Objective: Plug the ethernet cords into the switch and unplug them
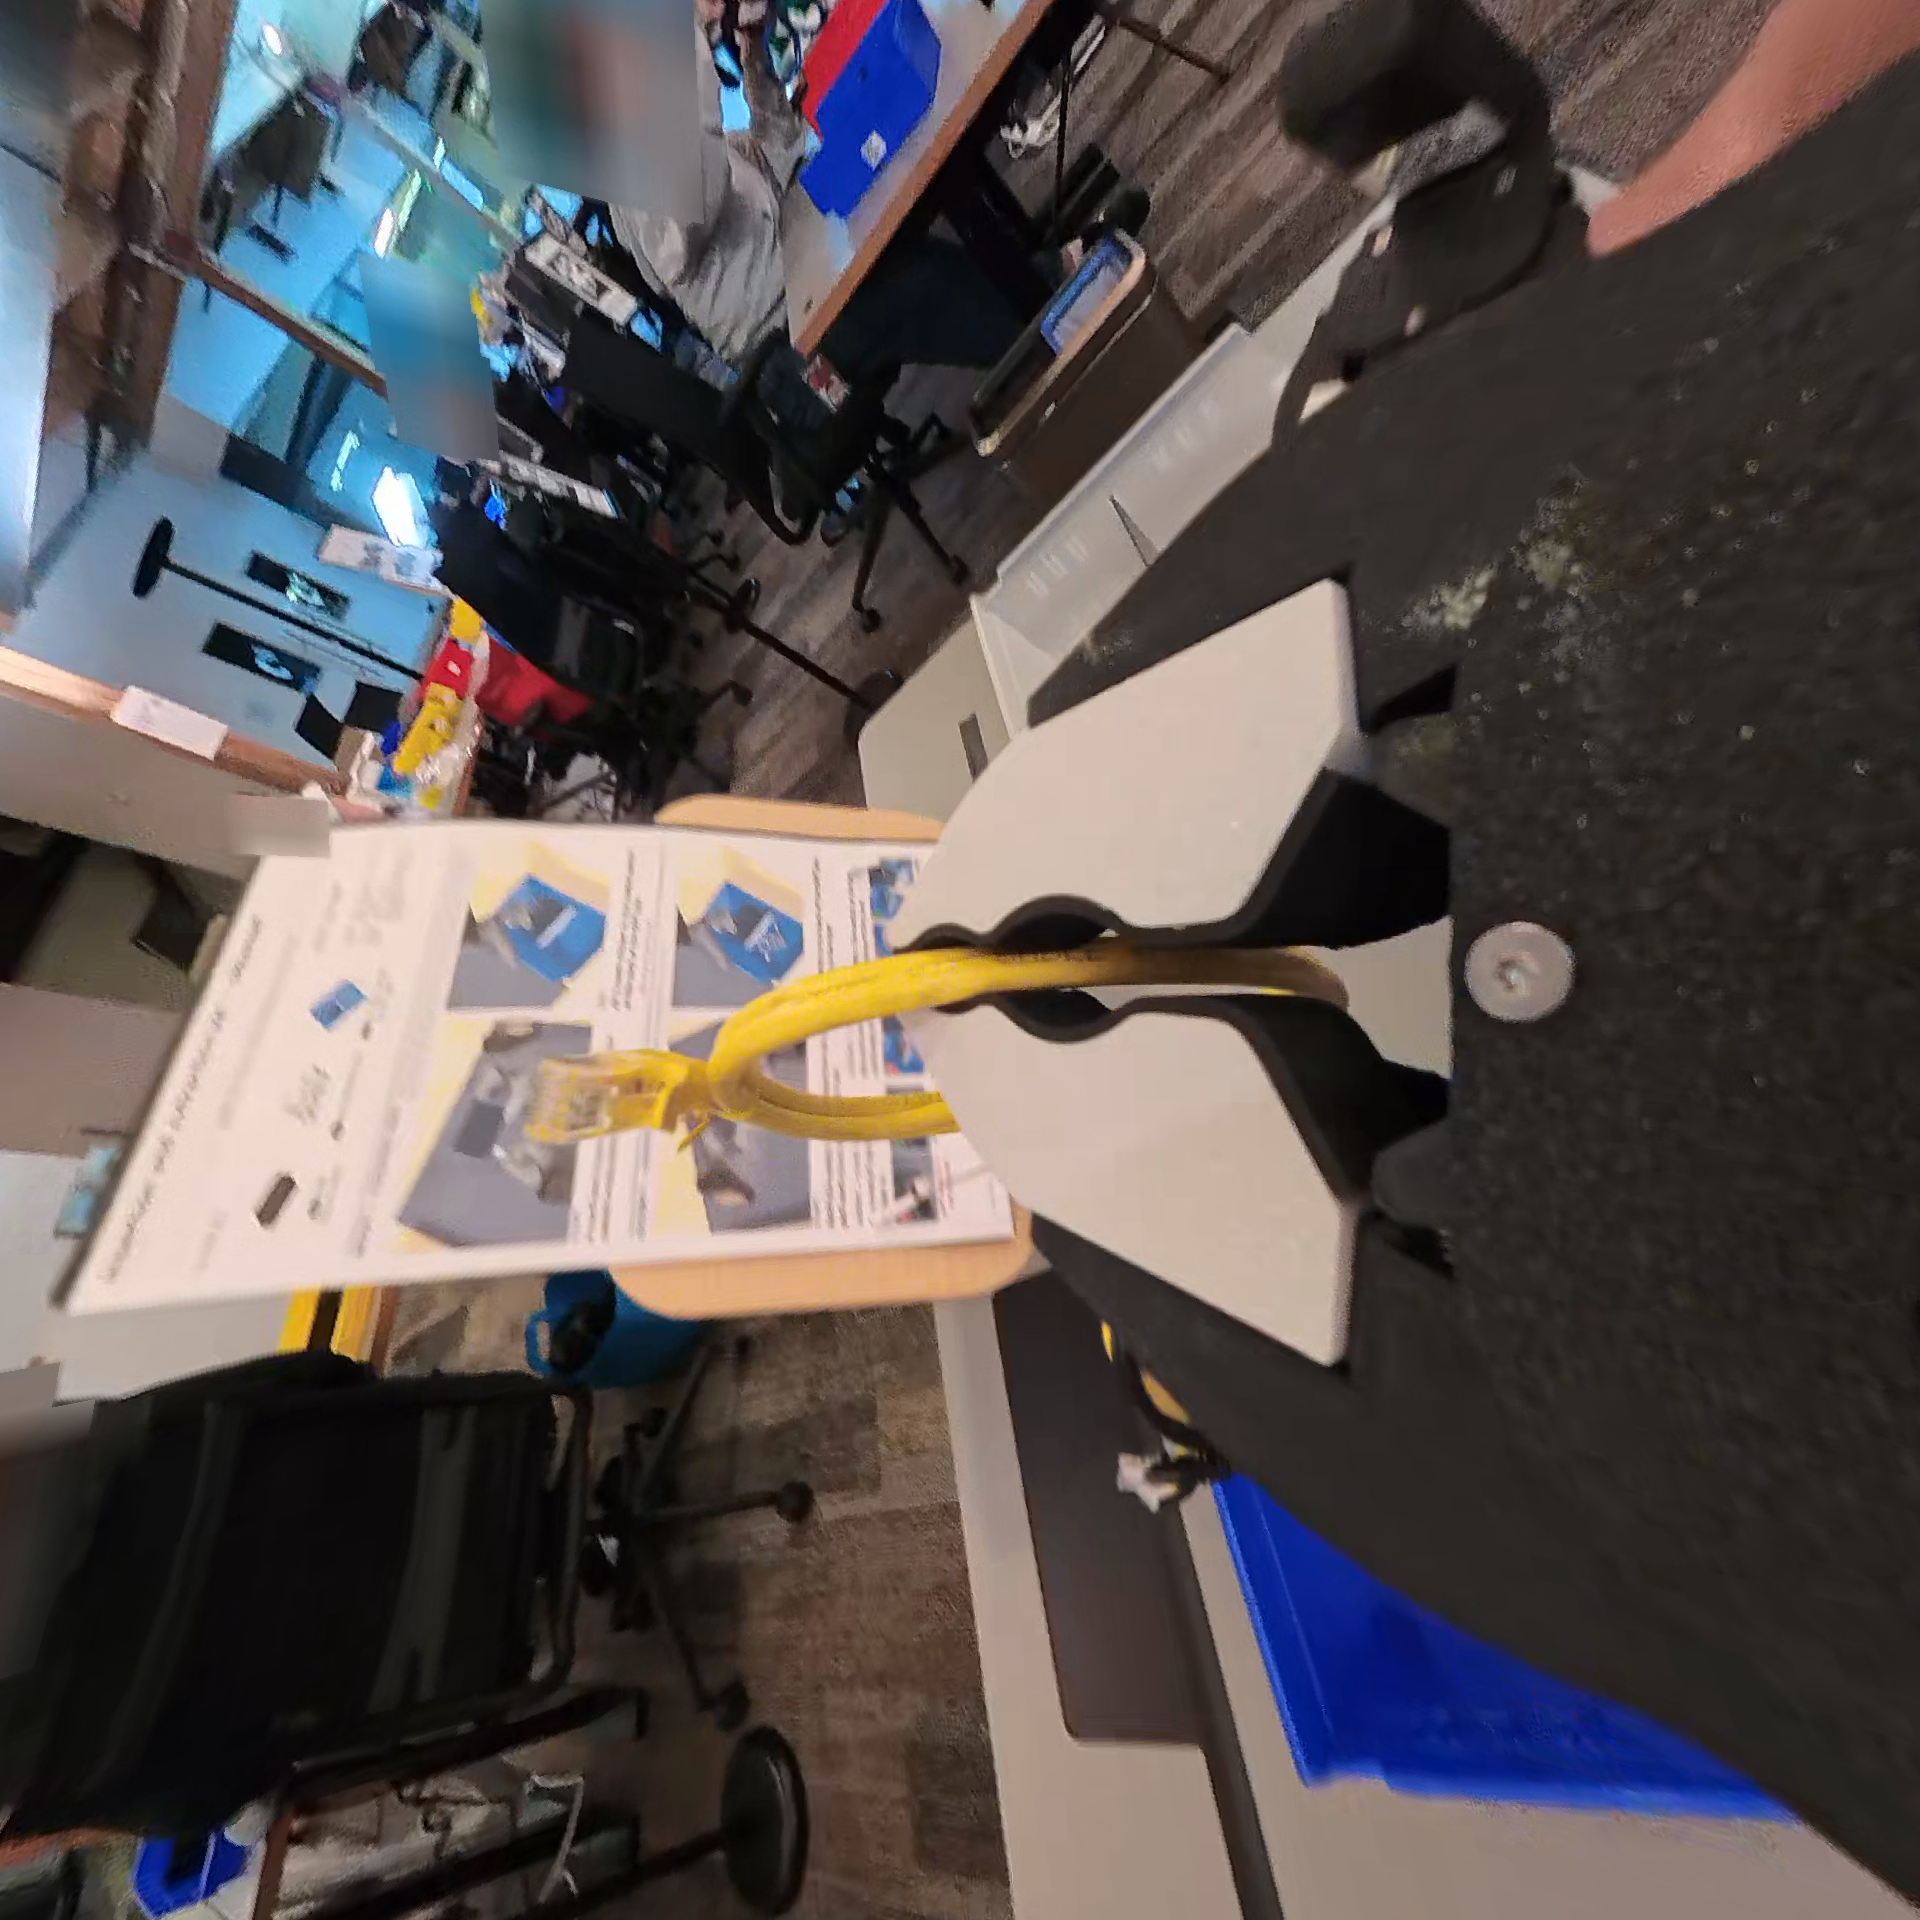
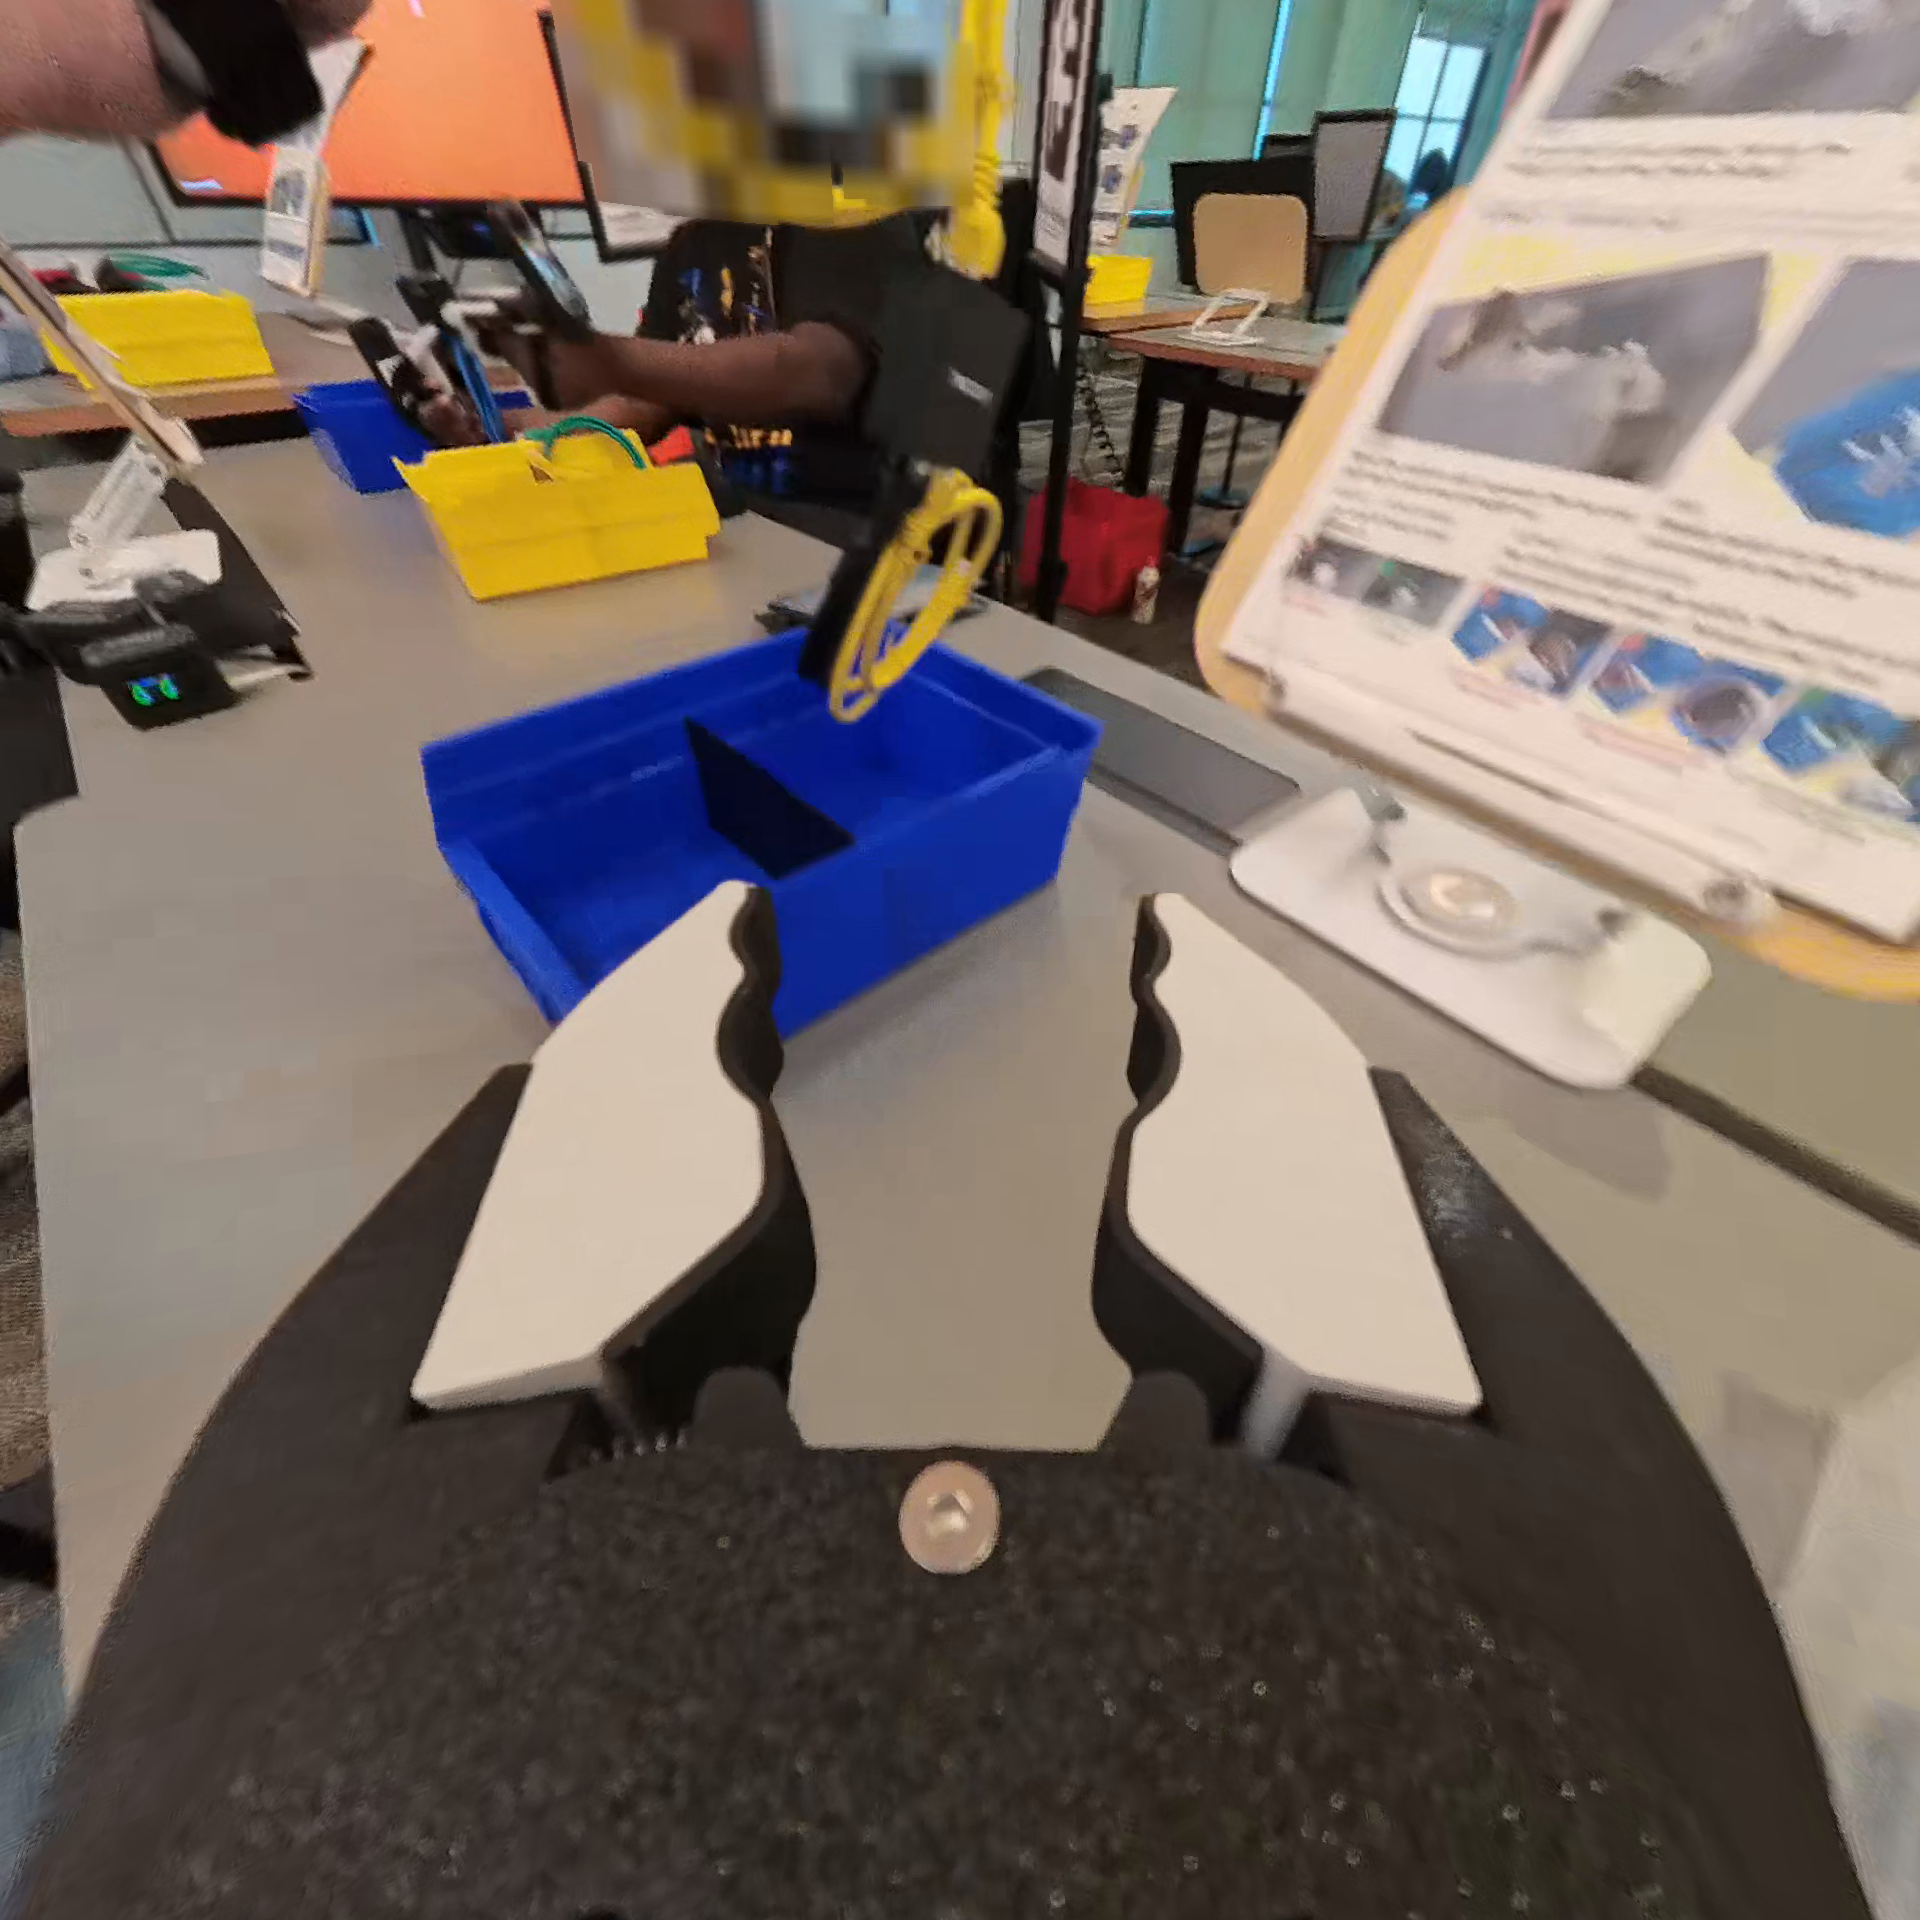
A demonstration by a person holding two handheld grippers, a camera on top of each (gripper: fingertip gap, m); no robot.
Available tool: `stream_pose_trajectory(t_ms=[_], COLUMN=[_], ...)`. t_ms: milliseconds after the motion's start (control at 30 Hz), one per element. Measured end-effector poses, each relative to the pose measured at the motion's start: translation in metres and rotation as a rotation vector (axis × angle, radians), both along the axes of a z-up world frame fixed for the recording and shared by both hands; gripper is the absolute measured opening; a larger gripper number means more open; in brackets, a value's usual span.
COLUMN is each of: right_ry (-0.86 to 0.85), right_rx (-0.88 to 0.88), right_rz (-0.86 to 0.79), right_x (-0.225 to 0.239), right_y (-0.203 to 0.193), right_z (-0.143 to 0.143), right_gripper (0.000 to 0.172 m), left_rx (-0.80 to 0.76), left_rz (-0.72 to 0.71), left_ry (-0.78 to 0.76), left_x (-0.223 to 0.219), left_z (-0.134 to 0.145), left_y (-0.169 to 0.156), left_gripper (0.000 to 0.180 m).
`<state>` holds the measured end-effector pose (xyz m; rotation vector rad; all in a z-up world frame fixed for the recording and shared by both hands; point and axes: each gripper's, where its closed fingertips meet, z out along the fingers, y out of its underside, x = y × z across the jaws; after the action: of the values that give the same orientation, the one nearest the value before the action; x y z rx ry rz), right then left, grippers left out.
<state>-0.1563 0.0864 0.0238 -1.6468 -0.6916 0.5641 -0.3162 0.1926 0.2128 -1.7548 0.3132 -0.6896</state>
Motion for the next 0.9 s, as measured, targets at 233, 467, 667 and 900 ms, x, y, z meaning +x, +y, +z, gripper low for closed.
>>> stream_pose_trajectory(t_ms=[233,467,667,900], right_ry=[-0.033,-0.036,-0.242,-0.491], right_rx=[0.008,-0.047,0.099,0.491], right_rz=[-0.05,-0.181,-0.101,-0.066], right_x=[-0.068,-0.038,0.014,0.036], right_y=[0.087,0.134,0.13,0.099], right_z=[0.043,0.033,0.027,0.017], right_gripper=[0.081,0.05,0.026,0.026], left_rx=[0.007,-0.062,-0.075,0.032], left_rz=[-0.088,-0.267,-0.41,-0.476], left_ry=[-0.053,-0.209,-0.21,-0.013], left_x=[0.075,0.129,0.149,0.163], left_z=[0.019,0.005,-0.05,-0.129], left_y=[-0.019,-0.049,-0.112,-0.185], left_gripper=[0.002,0.002,0.0,0.003])
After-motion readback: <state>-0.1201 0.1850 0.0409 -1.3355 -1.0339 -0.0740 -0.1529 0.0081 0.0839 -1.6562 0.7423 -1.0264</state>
